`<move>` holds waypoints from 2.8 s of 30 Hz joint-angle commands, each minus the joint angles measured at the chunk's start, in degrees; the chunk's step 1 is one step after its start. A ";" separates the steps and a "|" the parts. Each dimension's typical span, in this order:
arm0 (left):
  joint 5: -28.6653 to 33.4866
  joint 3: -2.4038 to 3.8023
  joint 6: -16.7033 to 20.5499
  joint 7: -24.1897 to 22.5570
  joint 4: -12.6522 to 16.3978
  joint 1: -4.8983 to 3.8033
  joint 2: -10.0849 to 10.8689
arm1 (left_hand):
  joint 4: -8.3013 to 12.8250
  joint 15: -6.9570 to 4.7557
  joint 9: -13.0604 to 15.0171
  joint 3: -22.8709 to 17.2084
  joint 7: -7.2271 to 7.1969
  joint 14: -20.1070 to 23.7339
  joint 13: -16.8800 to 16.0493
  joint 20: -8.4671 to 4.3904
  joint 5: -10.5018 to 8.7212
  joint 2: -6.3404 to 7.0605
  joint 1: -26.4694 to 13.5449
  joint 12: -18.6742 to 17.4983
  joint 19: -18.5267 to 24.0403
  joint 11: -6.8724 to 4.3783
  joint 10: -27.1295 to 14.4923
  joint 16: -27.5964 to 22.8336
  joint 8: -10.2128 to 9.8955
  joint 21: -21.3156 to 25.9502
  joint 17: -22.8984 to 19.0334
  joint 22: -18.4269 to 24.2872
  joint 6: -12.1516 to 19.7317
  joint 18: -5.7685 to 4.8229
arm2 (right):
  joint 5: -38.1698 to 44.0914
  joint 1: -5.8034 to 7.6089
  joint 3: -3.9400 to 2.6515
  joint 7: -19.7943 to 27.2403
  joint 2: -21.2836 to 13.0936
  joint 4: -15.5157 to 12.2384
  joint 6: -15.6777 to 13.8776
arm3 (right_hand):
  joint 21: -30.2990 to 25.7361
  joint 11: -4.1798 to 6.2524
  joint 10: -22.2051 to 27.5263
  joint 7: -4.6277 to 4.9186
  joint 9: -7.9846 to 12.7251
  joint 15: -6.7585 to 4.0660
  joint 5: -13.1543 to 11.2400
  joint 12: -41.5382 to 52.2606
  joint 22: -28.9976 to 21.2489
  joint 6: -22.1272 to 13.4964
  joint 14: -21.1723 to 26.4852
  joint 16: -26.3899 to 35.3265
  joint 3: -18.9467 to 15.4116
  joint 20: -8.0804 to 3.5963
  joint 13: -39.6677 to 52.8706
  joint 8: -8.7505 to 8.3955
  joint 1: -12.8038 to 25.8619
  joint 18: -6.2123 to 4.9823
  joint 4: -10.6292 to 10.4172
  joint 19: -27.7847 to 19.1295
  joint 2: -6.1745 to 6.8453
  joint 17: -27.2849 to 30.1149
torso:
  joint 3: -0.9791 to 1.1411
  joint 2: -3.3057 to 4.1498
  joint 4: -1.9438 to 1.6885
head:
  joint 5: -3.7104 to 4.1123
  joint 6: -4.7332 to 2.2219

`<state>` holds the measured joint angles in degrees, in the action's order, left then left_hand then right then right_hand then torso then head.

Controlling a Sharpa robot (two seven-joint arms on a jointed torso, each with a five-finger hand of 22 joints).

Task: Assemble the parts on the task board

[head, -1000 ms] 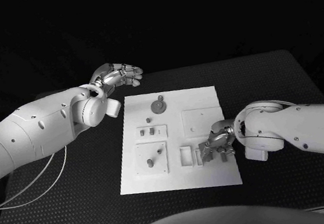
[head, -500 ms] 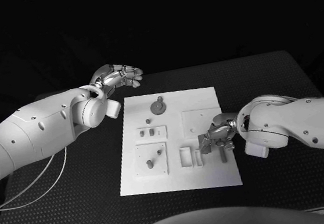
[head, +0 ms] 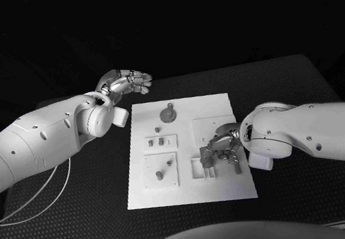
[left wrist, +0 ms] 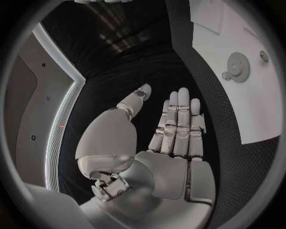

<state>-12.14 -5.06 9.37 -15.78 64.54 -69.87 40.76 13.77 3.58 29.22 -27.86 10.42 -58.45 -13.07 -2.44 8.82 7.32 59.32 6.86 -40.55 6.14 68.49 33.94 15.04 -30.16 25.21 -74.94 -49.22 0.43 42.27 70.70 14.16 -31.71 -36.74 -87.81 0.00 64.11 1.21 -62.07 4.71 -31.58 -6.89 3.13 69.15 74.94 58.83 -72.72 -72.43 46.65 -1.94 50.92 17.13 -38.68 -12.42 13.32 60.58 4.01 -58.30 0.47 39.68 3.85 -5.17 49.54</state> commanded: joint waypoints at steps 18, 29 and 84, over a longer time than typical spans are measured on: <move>0.31 0.04 -0.64 -0.35 0.15 -0.05 -0.30 | -0.33 0.04 -0.10 0.00 -0.19 -0.23 0.07 0.35 0.33 0.08 -0.45 -0.08 0.12 0.04 0.23 -0.38 0.40 0.34 0.19 -0.19 0.39 0.43 | 0.65 -2.50 0.00 0.40 2.81 2.91 3.36 | 0.23 -0.06 -0.43 0.46 0.24 -0.07 -0.08 -0.42 -0.02 0.78 -0.26 0.40 -0.50 -0.06 0.29 -0.04 1.27 -2.58 -0.12 0.38 0.11 -0.23 | 0.14 0.08 -0.04 | -0.86 0.46; 0.31 0.04 -0.62 -0.34 0.13 -0.05 -0.33 | -0.36 0.05 -0.12 0.00 -0.19 -0.23 0.07 0.36 0.34 0.09 -0.46 -0.09 0.13 0.04 0.23 -0.45 0.41 0.37 0.27 -0.22 0.40 0.43 | 0.50 -2.77 -0.01 0.52 3.47 3.05 4.22 | 0.26 -0.08 -0.40 0.48 0.28 -0.06 -0.08 -0.47 -0.05 0.77 -0.25 0.44 -0.70 -0.07 0.39 -0.09 1.46 -2.58 -0.02 0.35 0.14 -0.28 | 0.13 0.06 0.06 | -1.17 0.46; 0.31 0.03 -0.60 -0.25 0.19 -0.06 -0.23 | -0.48 0.07 -0.17 -0.03 -0.19 -0.24 0.10 0.38 0.35 0.12 -0.46 -0.11 0.18 0.05 0.22 -0.74 0.50 0.48 0.63 -0.35 0.44 0.41 | 1.61 -3.35 -0.01 -0.46 4.41 3.86 7.03 | 0.29 -0.44 0.70 0.87 0.47 0.16 -0.31 -1.24 -0.58 -0.45 0.48 1.09 -5.54 -0.36 1.56 -0.87 4.22 -2.58 0.52 -0.43 5.19 -0.94 | 0.06 0.09 0.07 | -1.74 0.46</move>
<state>-12.12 -5.06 9.37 -15.69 64.59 -69.87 40.60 13.62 3.58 29.14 -28.01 10.29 -58.45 -13.04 -2.44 8.82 7.32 59.33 6.86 -40.55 6.14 68.49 33.49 15.26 -29.93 25.78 -74.94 -49.09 0.43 43.92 68.07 13.68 -31.64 -32.67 -83.64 4.08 64.09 0.62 -61.82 5.50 -31.18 -6.62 3.12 68.10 74.39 58.62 -72.65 -71.54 41.27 -1.94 52.42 16.57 -34.39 -12.91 13.83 60.34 8.62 -59.19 0.54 39.77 3.92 -6.88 50.00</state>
